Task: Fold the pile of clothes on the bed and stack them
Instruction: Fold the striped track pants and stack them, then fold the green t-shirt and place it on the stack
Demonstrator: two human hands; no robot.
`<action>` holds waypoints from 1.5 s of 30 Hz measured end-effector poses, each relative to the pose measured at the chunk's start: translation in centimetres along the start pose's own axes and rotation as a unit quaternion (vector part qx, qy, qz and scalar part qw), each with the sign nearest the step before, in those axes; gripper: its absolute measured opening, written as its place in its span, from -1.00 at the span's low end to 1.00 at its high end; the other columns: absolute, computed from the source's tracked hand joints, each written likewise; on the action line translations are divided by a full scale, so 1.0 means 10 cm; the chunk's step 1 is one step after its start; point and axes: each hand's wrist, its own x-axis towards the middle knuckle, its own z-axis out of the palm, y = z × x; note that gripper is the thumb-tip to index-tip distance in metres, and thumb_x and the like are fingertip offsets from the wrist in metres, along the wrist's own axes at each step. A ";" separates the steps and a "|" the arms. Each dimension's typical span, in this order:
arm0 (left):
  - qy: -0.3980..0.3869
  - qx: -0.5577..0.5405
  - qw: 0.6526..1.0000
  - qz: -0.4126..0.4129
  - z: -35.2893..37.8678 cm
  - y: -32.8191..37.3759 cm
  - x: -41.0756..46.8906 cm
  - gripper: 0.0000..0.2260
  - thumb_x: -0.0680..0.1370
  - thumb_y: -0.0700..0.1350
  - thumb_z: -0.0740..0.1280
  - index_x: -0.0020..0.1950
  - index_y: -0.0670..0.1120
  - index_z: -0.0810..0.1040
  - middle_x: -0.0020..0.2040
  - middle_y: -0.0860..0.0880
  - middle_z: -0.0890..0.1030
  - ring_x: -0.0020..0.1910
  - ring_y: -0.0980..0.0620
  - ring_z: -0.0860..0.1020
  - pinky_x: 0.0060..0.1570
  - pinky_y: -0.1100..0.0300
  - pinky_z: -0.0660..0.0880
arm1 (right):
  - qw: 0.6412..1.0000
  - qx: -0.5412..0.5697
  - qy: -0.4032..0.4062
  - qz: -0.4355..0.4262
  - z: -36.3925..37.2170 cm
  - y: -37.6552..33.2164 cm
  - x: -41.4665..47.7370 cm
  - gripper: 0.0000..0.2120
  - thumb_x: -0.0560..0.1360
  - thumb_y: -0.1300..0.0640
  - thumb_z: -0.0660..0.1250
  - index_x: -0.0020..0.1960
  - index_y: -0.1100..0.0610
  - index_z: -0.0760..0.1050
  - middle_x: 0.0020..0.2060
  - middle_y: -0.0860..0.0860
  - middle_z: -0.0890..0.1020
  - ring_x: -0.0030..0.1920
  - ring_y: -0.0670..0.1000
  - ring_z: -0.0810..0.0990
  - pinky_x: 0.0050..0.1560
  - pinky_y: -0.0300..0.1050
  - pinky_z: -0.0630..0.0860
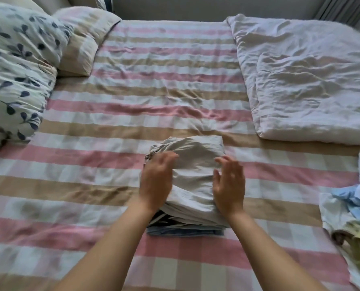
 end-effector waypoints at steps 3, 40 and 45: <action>-0.253 0.097 0.963 -0.013 0.17 0.03 0.02 -0.57 0.57 -0.01 0.19 0.44 0.00 0.28 0.48 -0.04 0.27 0.47 -0.03 0.19 0.43 0.00 0.07 | 0.982 -0.059 -0.178 -0.038 0.11 0.01 0.04 -0.63 0.58 0.03 0.13 0.37 0.04 0.36 0.43 0.05 0.30 0.45 0.04 0.20 0.36 0.03 0.17; -0.334 -0.099 0.934 0.081 2.17 4.03 -0.73 -0.64 0.51 -0.16 0.24 0.31 -0.04 0.39 0.42 -0.06 0.28 0.36 -0.08 0.31 0.21 0.12 0.31 | 0.958 -0.147 -0.090 0.229 -2.81 3.12 -1.41 -0.66 0.16 0.23 0.57 -0.09 0.09 0.62 -0.17 0.05 0.58 -0.14 0.13 0.56 -0.15 -0.01 0.55; -0.312 -0.074 0.945 0.063 2.46 4.09 -0.74 -0.69 0.45 -0.19 0.32 0.20 -0.06 0.53 0.35 -0.11 0.38 0.31 -0.19 0.33 0.15 -0.02 0.37 | 0.957 -0.174 -0.096 0.211 -2.73 3.20 -1.46 -0.44 -0.01 0.11 0.64 -0.04 -0.01 0.59 -0.15 0.02 0.55 -0.13 0.11 0.55 -0.19 -0.01 0.56</action>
